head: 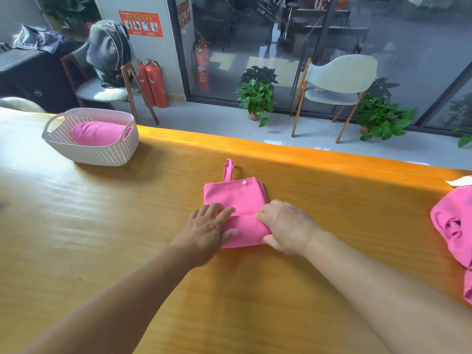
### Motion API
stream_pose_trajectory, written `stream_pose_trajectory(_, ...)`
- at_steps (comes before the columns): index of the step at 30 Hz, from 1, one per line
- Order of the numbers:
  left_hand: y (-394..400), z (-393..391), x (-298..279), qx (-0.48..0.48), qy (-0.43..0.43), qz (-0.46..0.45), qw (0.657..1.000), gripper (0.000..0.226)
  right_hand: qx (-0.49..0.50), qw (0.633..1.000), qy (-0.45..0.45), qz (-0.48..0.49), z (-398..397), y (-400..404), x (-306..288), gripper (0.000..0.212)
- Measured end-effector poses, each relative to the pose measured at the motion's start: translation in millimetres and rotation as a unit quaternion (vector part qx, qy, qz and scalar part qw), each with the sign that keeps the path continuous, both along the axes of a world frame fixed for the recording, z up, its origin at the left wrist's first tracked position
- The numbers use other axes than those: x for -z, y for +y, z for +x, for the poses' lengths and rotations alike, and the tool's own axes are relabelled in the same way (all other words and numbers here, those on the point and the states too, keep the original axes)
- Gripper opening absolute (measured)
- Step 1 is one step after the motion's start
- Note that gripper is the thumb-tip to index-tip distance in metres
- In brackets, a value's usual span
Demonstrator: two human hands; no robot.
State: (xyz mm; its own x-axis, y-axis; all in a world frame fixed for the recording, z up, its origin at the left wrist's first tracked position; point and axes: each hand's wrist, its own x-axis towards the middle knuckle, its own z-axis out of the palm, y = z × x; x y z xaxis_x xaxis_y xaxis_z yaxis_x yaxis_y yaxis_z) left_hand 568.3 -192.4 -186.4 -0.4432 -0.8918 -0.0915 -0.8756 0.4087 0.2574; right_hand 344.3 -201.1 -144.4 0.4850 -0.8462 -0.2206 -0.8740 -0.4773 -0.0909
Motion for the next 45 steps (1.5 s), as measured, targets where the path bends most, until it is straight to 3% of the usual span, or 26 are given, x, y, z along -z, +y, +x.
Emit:
stream_pose_trajectory(5,14.0,7.7,8.0,0.078,0.011,-0.077,0.994,0.072,0.052,0.988,-0.024,0.146,5.2,-9.6,-9.1,0.024)
stream_pose_trajectory(8,8.1,14.1,1.7,0.073,0.068,-0.034,0.994,0.067,0.111,0.965,-0.07,0.228,4.3,-14.3,-13.8,0.058)
stream_pose_trajectory(10,4.1,15.8,-4.6,0.052,0.081,0.022,0.995,0.073,0.151,0.952,-0.124,0.237,2.7,-14.7,-14.0,0.066)
stream_pose_trajectory(13,-5.1,13.1,-11.7,0.021,0.079,0.082,0.993,0.084,0.134,0.968,-0.131,0.169,-2.1,-9.8,-8.9,0.06)
stream_pose_trajectory(17,-22.9,9.5,-17.5,-0.034,0.102,0.169,0.98,0.06,0.043,0.997,-0.036,0.049,2.9,3.0,0.0,0.084)
stream_pose_trajectory(21,-38.0,7.1,-20.7,-0.06,0.108,0.221,0.967,0.058,0.033,0.999,-0.015,-0.001,10.7,-2.1,3.1,0.069)
stream_pose_trajectory(25,-43.3,1.4,-20.5,-0.048,-0.015,0.133,0.99,0.063,0.073,0.995,-0.025,0.056,13.0,-19.3,-4.6,0.058)
stream_pose_trajectory(29,-27.0,-5.4,-16.6,0.014,0.023,-0.047,0.999,0.058,0.104,0.986,-0.047,0.124,12.1,-36.8,-8.8,0.053)
stream_pose_trajectory(32,-18.6,-9.4,-7.3,0.033,0.002,-0.078,0.996,0.073,0.126,0.969,-0.106,0.182,7.7,-50.2,-7.4,0.05)
stream_pose_trajectory(35,-31.5,-6.1,-5.7,0.009,0.024,-0.033,0.999,0.074,0.122,0.971,-0.123,0.164,2.5,-54.6,1.4,0.059)
stream_pose_trajectory(39,-54.1,1.4,-17.0,-0.06,0.094,0.11,0.988,0.072,0.107,0.978,-0.178,0.02,0.4,-45.3,11.4,0.071)
stream_pose_trajectory(42,-66.1,3.4,-15.2,-0.083,0.086,0.15,0.982,0.062,0.067,0.992,-0.109,0.005,2.8,-45.3,18.9,0.092)
stream_pose_trajectory(45,-75.2,4.7,-5.2,-0.082,0.067,0.136,0.985,0.064,0.061,0.996,-0.065,-0.012,6.4,-54.1,23.1,0.094)
